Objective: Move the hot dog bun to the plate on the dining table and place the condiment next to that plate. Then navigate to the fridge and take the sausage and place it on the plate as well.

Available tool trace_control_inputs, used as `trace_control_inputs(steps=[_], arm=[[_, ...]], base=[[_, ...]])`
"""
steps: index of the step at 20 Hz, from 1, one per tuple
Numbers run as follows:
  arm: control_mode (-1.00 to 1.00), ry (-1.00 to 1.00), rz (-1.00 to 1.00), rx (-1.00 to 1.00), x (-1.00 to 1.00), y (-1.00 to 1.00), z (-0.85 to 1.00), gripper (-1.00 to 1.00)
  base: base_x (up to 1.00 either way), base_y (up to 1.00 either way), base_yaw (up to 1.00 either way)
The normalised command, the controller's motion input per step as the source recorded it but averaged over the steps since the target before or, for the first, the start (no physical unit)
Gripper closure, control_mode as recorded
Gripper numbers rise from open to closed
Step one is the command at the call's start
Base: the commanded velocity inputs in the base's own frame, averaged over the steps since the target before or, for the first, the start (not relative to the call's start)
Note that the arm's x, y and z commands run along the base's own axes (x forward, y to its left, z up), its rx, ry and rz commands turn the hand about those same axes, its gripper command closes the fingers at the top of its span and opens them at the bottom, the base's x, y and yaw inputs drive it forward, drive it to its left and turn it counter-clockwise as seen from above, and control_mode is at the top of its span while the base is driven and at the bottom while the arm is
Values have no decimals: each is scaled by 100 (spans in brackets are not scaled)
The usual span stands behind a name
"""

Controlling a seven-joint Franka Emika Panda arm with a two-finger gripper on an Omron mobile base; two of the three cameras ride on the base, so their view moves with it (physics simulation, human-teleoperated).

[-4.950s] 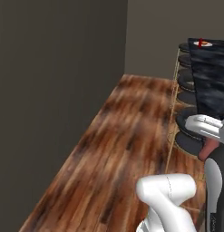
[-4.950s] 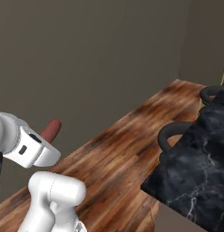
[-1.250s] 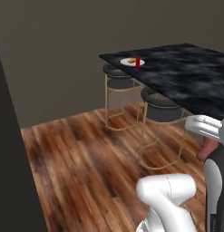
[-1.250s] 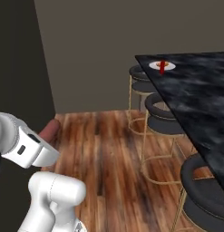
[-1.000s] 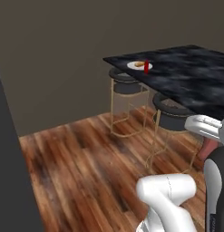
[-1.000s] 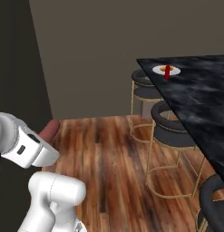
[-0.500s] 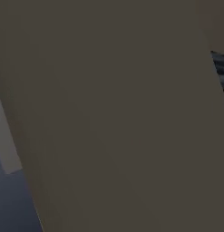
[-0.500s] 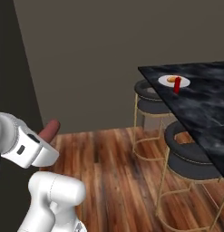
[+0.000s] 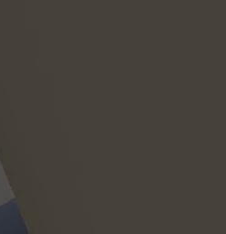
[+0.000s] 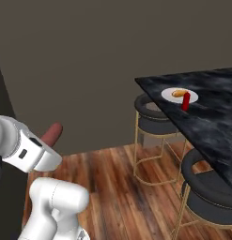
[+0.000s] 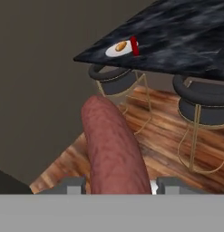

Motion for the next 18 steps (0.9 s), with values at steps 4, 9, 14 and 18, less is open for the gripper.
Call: trace_control_inputs(steps=[4, 9, 14, 18], arm=[[100, 0, 0, 0, 0, 0, 0, 100], [100, 0, 0, 0, 0, 0, 0, 100], [100, 0, 0, 0, 0, 0, 0, 100], [100, 0, 0, 0, 0, 0, 0, 100]], base=[[100, 72, -41], [100, 73, -46], [90, 92, -40], [93, 91, -41]])
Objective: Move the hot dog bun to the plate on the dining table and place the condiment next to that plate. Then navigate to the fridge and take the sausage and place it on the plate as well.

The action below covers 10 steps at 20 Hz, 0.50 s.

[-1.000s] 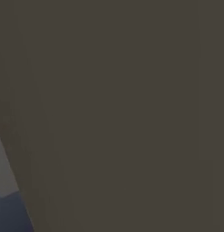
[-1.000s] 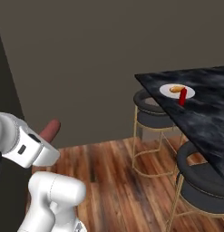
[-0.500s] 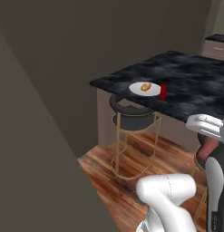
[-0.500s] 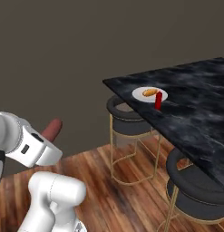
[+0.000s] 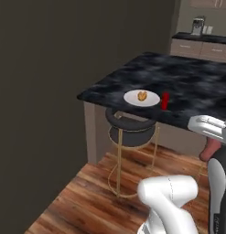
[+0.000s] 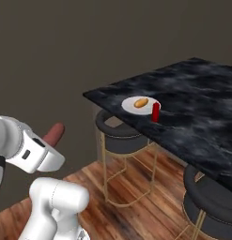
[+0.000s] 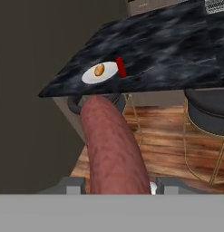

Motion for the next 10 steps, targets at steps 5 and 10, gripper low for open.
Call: trace_control_inputs(steps=[5, 10], arm=[[100, 0, 0, 0, 0, 0, 0, 100], [100, 0, 0, 0, 0, 0, 0, 100]], base=[[99, 86, -42], [100, 74, -37]])
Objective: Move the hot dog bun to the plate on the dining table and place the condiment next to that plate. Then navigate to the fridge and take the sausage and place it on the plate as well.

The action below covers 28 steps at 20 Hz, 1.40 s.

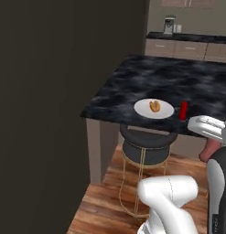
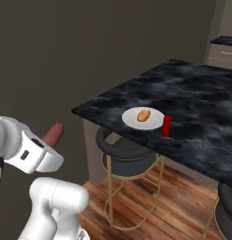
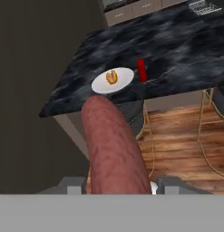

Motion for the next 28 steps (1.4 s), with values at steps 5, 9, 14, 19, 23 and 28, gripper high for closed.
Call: trace_control_inputs(steps=[5, 9, 14, 19, 23, 28], arm=[[100, 0, 0, 0, 0, 0, 0, 100], [100, 0, 0, 0, 0, 0, 0, 100], [100, 0, 0, 0, 0, 0, 0, 100], [-100, 5, -6, 1, 20, -4, 3, 100], [-100, 29, -28, 6, 100, -23, 6, 100], [-100, 34, -22, 8, 100, -33, 0, 100]], base=[[100, 32, -29], [100, 14, -26], [100, -2, -22], [80, -8, -21], [0, 0, 0], [0, 0, 0]])
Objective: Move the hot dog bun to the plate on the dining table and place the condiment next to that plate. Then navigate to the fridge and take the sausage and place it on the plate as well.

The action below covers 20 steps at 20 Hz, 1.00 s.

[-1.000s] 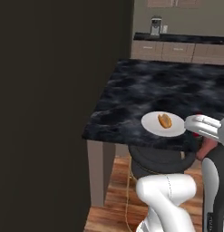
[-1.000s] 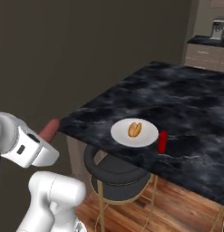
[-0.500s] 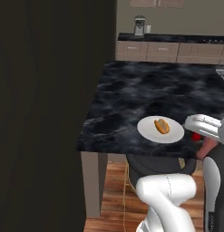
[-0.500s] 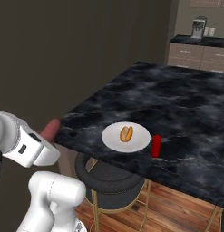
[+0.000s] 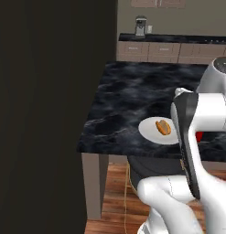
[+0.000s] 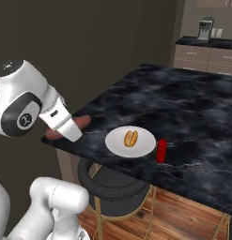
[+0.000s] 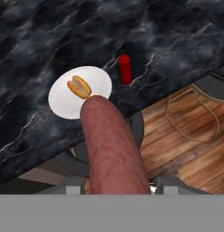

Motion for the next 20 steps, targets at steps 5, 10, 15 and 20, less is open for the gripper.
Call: trace_control_inputs(steps=[5, 10, 15, 20], arm=[[-100, 21, -3, 9, 70, -37, -33, 100], [-100, 14, 0, 10, 70, -13, -47, 100], [-100, 6, 0, 12, 75, -6, -52, 100], [-100, 0, -1, 13, 55, -32, -45, 100]], base=[[0, 0, 0], [0, 0, 0], [0, 0, 0], [0, 0, 0]])
